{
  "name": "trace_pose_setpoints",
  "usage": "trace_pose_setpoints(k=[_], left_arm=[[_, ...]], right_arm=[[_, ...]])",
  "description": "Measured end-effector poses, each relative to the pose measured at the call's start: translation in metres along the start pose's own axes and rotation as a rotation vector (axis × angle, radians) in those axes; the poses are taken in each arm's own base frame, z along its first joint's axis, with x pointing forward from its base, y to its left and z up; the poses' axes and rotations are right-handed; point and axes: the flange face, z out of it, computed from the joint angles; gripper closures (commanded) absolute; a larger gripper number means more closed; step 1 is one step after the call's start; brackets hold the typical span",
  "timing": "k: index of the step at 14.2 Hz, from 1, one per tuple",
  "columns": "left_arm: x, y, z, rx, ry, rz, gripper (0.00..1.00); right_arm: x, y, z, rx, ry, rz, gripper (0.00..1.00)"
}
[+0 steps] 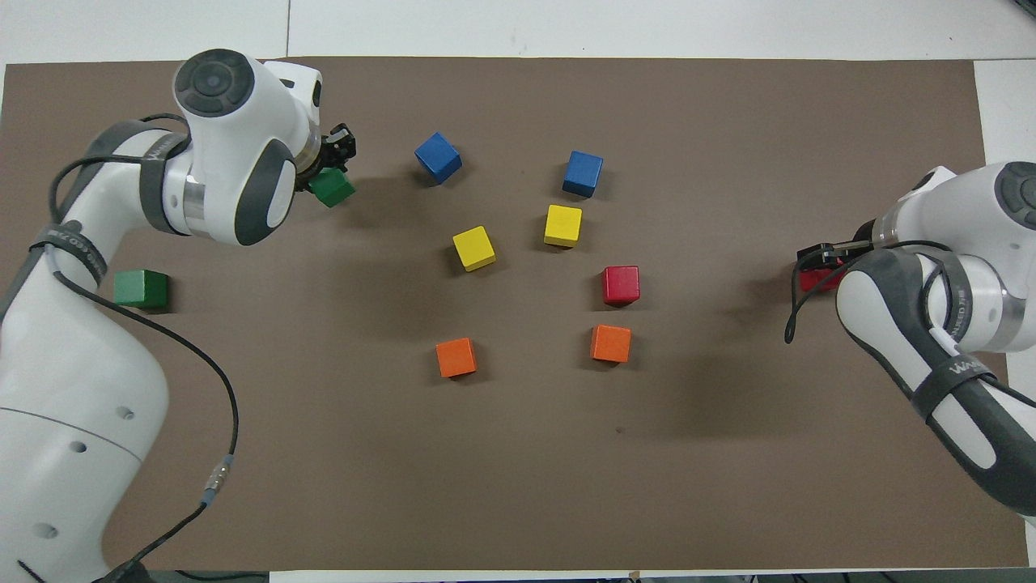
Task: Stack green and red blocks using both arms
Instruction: 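Place the green cube by the first while the right gripper reaches red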
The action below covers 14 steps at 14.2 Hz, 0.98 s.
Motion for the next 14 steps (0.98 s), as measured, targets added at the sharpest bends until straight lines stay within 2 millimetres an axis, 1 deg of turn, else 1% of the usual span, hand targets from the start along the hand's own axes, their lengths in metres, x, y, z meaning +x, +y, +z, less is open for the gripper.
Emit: trace_pose_setpoints(k=[1,2,3,4,5,6,7,9,10,11,14], left_arm=[[0.007,-0.02,-0.017,0.005,-0.018,0.063,1.0],[0.015,-0.044,-0.032,0.01,-0.03,0.13,1.0],[0.022,-0.071,-0.042,0.015,-0.038,0.195,1.0],[0.027,-0.099,-0.047,0.019,-0.046,0.256,1.0],[0.029,-0.129,-0.049,0.022,-0.06,0.317,1.0],[0.029,-0.157,-0.05,0.024,-0.07,0.368,1.0],[0.029,-0.181,-0.05,0.023,-0.073,0.41,1.0],[0.025,-0.22,-0.049,0.018,-0.058,0.479,1.0],[0.023,-0.235,-0.046,0.013,-0.043,0.496,1.0],[0.021,-0.247,-0.041,0.003,-0.023,0.503,1.0],[0.012,-0.28,-0.017,-0.031,0.03,0.502,1.0]], right_arm=[[0.003,-0.004,-0.019,0.001,0.002,-0.007,0.0],[0.007,-0.016,-0.037,0.006,0.004,-0.014,0.0],[0.012,-0.032,-0.055,0.015,0.005,-0.003,0.02],[0.016,-0.054,-0.071,0.02,0.006,0.014,0.03],[0.02,-0.084,-0.086,0.021,0.012,0.033,0.03],[0.021,-0.116,-0.095,0.023,0.02,0.05,0.03],[0.02,-0.147,-0.099,0.024,0.023,0.067,0.03],[0.013,-0.205,-0.094,0.023,0.013,0.099,0.03],[0.009,-0.225,-0.09,0.022,0.006,0.116,0.04],[0.007,-0.236,-0.086,0.021,0.001,0.127,0.04],[0.008,-0.259,-0.074,0.031,0.013,0.157,0.05]])
